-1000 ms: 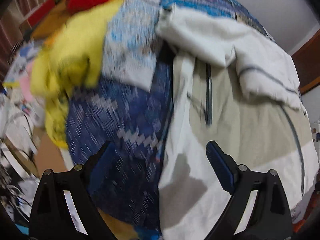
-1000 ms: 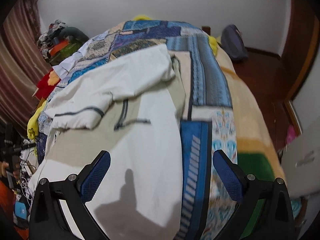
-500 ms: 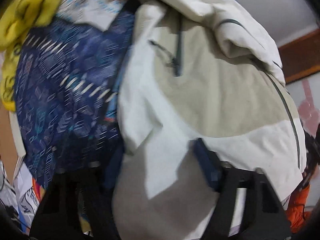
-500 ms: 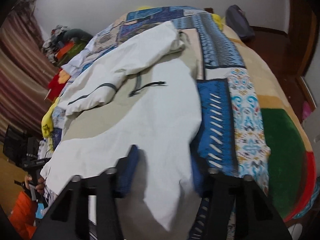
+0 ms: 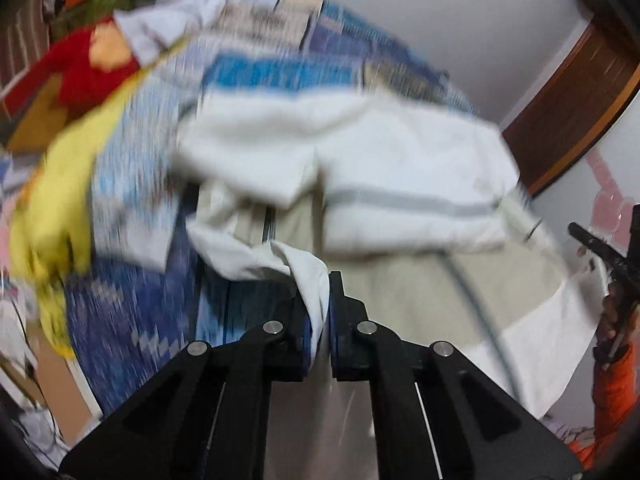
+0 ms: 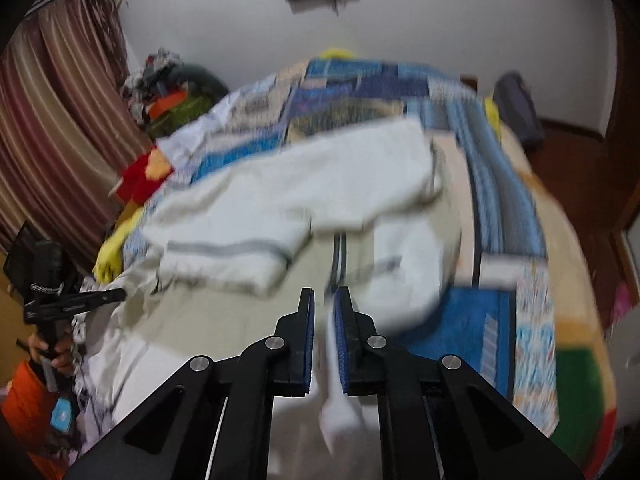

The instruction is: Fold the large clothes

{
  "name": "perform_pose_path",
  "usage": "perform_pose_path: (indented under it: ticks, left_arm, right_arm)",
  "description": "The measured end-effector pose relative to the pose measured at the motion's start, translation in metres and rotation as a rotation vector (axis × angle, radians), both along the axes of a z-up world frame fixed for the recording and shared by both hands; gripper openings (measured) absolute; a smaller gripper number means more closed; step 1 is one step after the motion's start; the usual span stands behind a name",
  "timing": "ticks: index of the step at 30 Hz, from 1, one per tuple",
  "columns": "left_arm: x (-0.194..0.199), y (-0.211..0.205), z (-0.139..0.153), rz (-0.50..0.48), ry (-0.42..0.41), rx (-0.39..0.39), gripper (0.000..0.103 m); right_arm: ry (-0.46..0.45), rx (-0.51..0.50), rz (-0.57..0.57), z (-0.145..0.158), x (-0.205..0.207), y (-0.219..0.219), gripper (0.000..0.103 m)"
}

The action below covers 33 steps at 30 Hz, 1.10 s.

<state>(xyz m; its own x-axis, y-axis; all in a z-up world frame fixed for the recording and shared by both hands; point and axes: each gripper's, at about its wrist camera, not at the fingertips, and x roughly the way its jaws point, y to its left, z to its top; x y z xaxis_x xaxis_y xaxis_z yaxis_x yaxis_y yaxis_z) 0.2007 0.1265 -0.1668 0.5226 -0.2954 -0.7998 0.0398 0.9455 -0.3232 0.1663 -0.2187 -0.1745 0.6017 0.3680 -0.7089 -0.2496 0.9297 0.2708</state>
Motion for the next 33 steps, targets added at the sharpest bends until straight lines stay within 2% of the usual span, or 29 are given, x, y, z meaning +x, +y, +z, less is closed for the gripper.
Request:
perform_pose_path:
  ticks: [4, 6, 8, 11, 15, 18, 21, 22, 24, 30, 31, 33]
  left_arm:
    - [0.030, 0.021, 0.030, 0.037, -0.093, -0.044, 0.006]
    - [0.043, 0.023, 0.038, 0.050, -0.107, -0.023, 0.006]
    - [0.052, 0.026, 0.035, 0.053, -0.103, 0.002, 0.006]
    - [0.057, 0.033, 0.020, 0.055, -0.074, -0.007, 0.006]
    - [0.046, 0.027, 0.002, 0.052, -0.055, 0.026, 0.006]
    - [0.038, 0.021, -0.006, 0.041, -0.045, 0.040, 0.006]
    - [0.032, 0.018, -0.012, 0.035, -0.034, 0.058, 0.006]
    - [0.030, 0.018, -0.014, 0.035, -0.026, 0.060, 0.006]
    - [0.026, 0.016, -0.016, 0.036, -0.021, 0.070, 0.006]
    - [0.012, 0.019, -0.019, 0.047, -0.018, 0.084, 0.006]
    - [0.011, 0.019, -0.020, 0.053, -0.015, 0.084, 0.006]
    - [0.008, 0.022, -0.023, 0.060, -0.009, 0.080, 0.006]
  right_arm:
    - [-0.090, -0.013, -0.042, 0.027, 0.034, -0.005, 0.006]
    - [-0.086, -0.034, -0.052, 0.033, 0.050, -0.007, 0.006]
    - [-0.070, -0.073, -0.072, 0.037, 0.062, -0.011, 0.006]
    - [-0.028, -0.085, -0.060, 0.032, 0.060, -0.021, 0.007]
    - [0.066, -0.129, -0.010, 0.014, 0.032, -0.028, 0.007]
    - [0.114, -0.240, 0.026, -0.009, 0.009, -0.019, 0.007]
    - [0.227, -0.397, 0.055, -0.053, -0.006, -0.008, 0.007]
    - [0.236, -0.458, 0.053, -0.067, -0.010, -0.006, 0.007]
    - [0.161, -0.549, 0.013, -0.075, -0.016, -0.006, 0.007]
    - [0.215, -0.461, -0.009, -0.076, -0.007, -0.028, 0.008]
    - [0.220, -0.448, -0.009, -0.077, -0.006, -0.032, 0.015]
    - [0.210, -0.464, -0.039, -0.078, -0.005, -0.039, 0.051]
